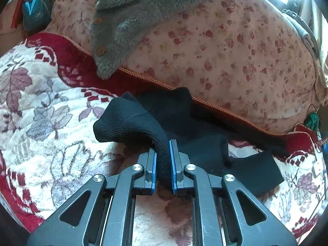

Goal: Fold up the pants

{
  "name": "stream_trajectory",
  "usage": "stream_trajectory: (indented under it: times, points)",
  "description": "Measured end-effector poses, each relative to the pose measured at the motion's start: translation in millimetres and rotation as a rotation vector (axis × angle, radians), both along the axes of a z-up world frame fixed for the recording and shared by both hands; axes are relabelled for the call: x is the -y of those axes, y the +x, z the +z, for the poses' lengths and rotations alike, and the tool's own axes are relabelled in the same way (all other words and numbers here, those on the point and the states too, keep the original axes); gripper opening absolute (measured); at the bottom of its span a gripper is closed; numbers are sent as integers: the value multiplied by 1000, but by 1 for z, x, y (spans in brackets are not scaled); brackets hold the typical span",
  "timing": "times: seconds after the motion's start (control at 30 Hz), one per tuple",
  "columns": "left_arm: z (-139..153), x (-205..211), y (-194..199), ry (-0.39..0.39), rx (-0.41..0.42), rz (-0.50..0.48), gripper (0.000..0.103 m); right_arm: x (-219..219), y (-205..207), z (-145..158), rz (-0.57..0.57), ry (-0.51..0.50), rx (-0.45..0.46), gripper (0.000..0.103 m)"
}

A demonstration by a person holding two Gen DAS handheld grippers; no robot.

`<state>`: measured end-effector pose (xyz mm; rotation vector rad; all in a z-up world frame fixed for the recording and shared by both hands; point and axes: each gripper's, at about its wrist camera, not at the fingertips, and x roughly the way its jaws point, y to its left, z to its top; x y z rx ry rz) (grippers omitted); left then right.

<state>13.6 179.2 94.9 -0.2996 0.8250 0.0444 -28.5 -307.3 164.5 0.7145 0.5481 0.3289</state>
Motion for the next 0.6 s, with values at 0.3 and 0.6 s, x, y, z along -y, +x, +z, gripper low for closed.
stream_trajectory:
  times: [0.3, 0.6]
  points:
    - [5, -4, 10, -4, -9, 4, 10, -120, -32, -94, 285, -452, -268, 57]
    - [8, -1, 17, 5, -4, -4, 10, -181, 0, -121, 265, -730, -204, 57]
